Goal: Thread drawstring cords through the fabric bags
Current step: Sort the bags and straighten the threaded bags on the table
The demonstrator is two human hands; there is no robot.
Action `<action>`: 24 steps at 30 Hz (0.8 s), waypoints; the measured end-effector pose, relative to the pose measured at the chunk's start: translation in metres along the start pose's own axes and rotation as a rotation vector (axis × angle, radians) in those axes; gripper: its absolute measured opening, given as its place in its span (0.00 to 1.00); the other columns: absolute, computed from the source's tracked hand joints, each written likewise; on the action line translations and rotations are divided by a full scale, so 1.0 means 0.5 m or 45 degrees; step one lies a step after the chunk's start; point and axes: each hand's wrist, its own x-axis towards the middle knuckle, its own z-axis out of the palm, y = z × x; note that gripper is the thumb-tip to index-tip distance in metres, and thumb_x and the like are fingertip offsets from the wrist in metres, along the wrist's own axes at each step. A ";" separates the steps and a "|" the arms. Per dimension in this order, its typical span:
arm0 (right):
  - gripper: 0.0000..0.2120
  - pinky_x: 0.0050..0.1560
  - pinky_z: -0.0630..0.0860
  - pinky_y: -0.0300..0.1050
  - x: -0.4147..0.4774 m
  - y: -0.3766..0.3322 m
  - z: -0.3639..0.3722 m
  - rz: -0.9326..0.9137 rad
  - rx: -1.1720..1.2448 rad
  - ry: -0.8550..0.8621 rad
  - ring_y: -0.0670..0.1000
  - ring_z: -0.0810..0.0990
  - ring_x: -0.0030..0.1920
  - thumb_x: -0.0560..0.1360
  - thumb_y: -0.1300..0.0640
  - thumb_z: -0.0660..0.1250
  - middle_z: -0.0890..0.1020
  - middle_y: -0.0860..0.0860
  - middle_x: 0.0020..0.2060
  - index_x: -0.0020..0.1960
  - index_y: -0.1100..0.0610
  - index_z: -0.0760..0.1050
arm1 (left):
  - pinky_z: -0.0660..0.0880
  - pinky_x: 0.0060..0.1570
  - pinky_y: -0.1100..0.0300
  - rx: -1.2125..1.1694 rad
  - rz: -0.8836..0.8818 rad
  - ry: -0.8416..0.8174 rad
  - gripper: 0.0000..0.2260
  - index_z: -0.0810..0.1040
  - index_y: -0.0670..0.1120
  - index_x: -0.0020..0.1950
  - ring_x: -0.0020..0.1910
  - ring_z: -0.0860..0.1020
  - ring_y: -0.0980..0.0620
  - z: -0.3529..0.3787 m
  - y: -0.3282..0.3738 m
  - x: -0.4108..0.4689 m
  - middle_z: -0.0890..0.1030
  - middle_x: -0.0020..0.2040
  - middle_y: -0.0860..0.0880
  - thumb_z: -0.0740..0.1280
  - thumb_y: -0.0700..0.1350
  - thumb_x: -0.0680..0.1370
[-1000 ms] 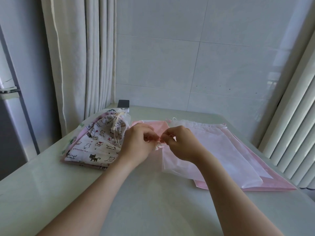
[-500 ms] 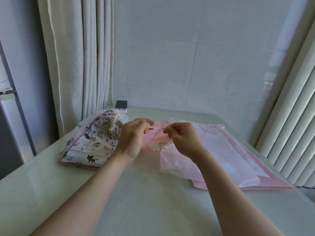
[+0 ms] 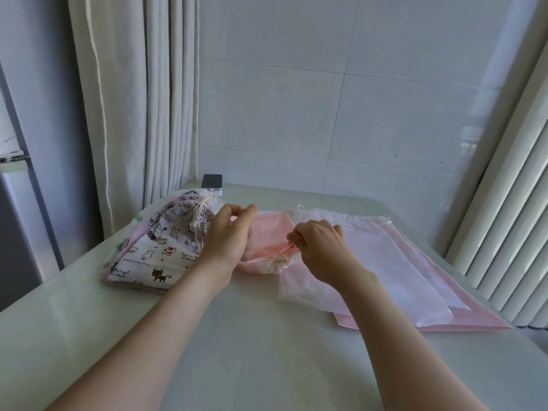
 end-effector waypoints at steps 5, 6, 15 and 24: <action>0.16 0.54 0.66 0.54 -0.010 0.007 -0.009 0.190 -0.267 0.157 0.60 0.75 0.52 0.87 0.50 0.53 0.78 0.54 0.51 0.54 0.56 0.77 | 0.66 0.30 0.61 0.490 0.043 -0.010 0.05 0.80 0.50 0.41 0.28 0.71 0.54 -0.013 -0.010 0.001 0.74 0.28 0.57 0.74 0.48 0.74; 0.15 0.54 0.67 0.54 -0.011 0.007 -0.009 0.229 -0.251 0.170 0.60 0.76 0.51 0.87 0.52 0.53 0.78 0.55 0.51 0.54 0.56 0.77 | 0.69 0.33 0.61 0.625 0.108 -0.037 0.05 0.82 0.50 0.39 0.30 0.73 0.55 -0.015 -0.013 -0.003 0.77 0.30 0.56 0.76 0.48 0.71; 0.11 0.46 0.72 0.50 -0.003 -0.008 -0.005 0.346 0.145 0.199 0.61 0.80 0.52 0.78 0.70 0.59 0.82 0.58 0.52 0.53 0.62 0.78 | 0.78 0.40 0.61 1.247 0.553 -0.114 0.10 0.80 0.50 0.37 0.37 0.82 0.59 -0.024 -0.053 -0.001 0.82 0.33 0.55 0.80 0.48 0.72; 0.15 0.51 0.77 0.52 0.006 -0.011 0.012 0.277 0.349 0.146 0.55 0.78 0.43 0.82 0.53 0.63 0.83 0.52 0.39 0.42 0.59 0.81 | 0.80 0.46 0.46 1.444 0.502 -0.077 0.07 0.78 0.51 0.44 0.46 0.82 0.43 -0.035 -0.082 0.009 0.84 0.43 0.49 0.73 0.51 0.79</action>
